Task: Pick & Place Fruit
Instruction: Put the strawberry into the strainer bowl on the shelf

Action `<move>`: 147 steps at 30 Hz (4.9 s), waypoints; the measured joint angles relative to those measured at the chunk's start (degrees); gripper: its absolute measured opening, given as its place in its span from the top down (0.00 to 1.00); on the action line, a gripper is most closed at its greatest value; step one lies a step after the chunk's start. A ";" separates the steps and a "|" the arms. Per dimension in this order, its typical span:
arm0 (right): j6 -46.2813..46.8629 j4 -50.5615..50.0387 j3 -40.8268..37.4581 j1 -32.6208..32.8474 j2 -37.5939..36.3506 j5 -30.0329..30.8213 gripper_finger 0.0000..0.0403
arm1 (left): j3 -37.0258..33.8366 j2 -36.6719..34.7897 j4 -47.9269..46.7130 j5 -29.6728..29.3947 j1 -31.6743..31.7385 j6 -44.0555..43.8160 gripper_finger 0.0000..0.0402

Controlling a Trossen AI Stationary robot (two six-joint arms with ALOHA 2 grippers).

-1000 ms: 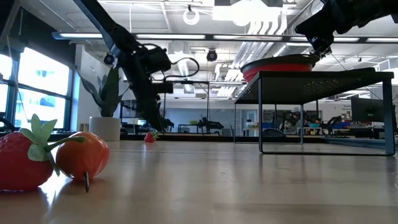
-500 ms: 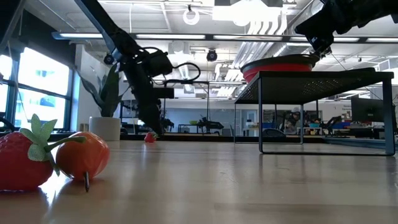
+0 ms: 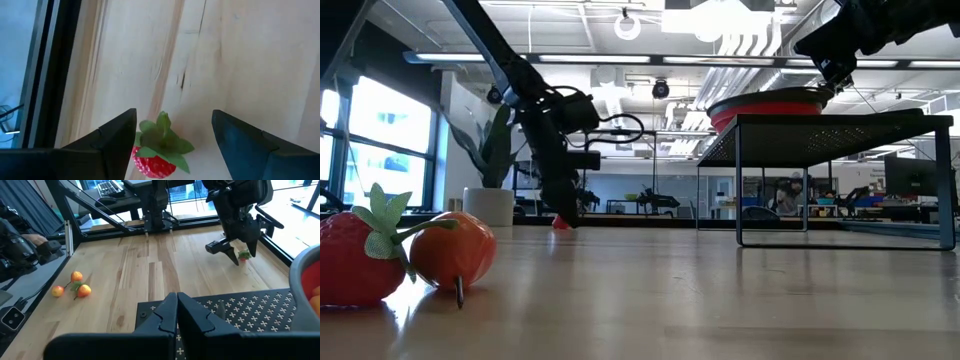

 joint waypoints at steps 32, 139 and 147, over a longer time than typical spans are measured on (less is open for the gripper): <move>0.00 0.01 0.00 -0.01 0.00 0.00 0.99 | 0.00 0.00 0.00 -0.45 0.02 0.22 0.85; -0.85 -0.67 -0.02 0.00 0.98 -0.25 0.99 | 41.13 12.58 37.76 19.50 -13.06 -29.67 1.00; -0.89 -0.54 -0.02 0.00 0.98 -0.16 0.99 | 54.56 20.81 27.07 22.47 -11.26 -31.06 1.00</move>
